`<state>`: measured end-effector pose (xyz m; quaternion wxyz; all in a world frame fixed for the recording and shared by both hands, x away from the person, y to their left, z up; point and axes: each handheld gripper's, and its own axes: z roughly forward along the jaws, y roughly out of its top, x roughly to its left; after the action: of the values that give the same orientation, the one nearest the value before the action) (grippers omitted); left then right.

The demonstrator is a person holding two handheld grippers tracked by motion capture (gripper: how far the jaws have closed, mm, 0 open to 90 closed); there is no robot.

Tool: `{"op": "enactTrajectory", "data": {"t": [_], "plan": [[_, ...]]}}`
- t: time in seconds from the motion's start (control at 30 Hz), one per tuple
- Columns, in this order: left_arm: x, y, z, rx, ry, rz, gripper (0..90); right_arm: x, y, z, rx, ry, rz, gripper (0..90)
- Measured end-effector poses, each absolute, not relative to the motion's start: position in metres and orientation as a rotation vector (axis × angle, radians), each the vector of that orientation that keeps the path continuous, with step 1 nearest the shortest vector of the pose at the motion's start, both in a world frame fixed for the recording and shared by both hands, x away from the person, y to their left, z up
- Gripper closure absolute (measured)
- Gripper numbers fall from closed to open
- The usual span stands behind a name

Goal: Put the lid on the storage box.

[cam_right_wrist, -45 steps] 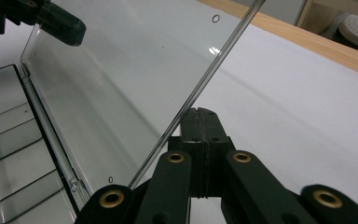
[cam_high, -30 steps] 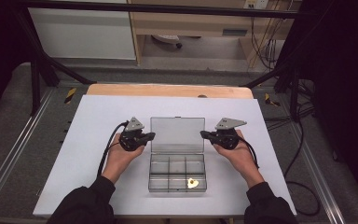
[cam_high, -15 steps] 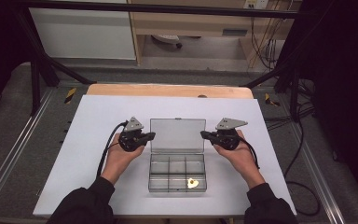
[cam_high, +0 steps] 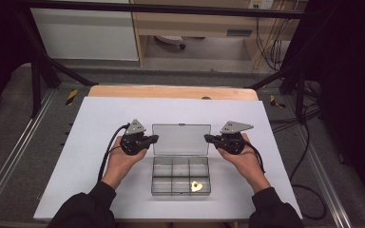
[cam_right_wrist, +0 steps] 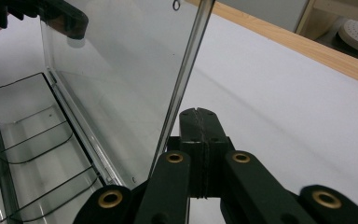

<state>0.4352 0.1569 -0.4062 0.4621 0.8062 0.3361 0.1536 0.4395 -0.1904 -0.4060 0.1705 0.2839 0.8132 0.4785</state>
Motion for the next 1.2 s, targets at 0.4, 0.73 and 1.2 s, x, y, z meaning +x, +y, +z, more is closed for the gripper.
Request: {"op": "enactTrajectory", "data": {"t": [0.4, 0.73, 1.2], "plan": [[0.4335, 0.1572, -0.4044, 1.977, 0.824, 0.376, 90.0, 0.4371, -0.1906, -0.4035, 0.807, 2.307, 1.363, 90.0], [0.4324, 0.1602, -0.4021, 1.964, 0.829, 0.372, 90.0, 0.4363, -0.1923, -0.4016, 0.811, 2.298, 1.375, 90.0], [0.4296, 0.1642, -0.3985, 1.945, 0.832, 0.372, 90.0, 0.4351, -0.1943, -0.3994, 0.817, 2.290, 1.382, 90.0]]}}
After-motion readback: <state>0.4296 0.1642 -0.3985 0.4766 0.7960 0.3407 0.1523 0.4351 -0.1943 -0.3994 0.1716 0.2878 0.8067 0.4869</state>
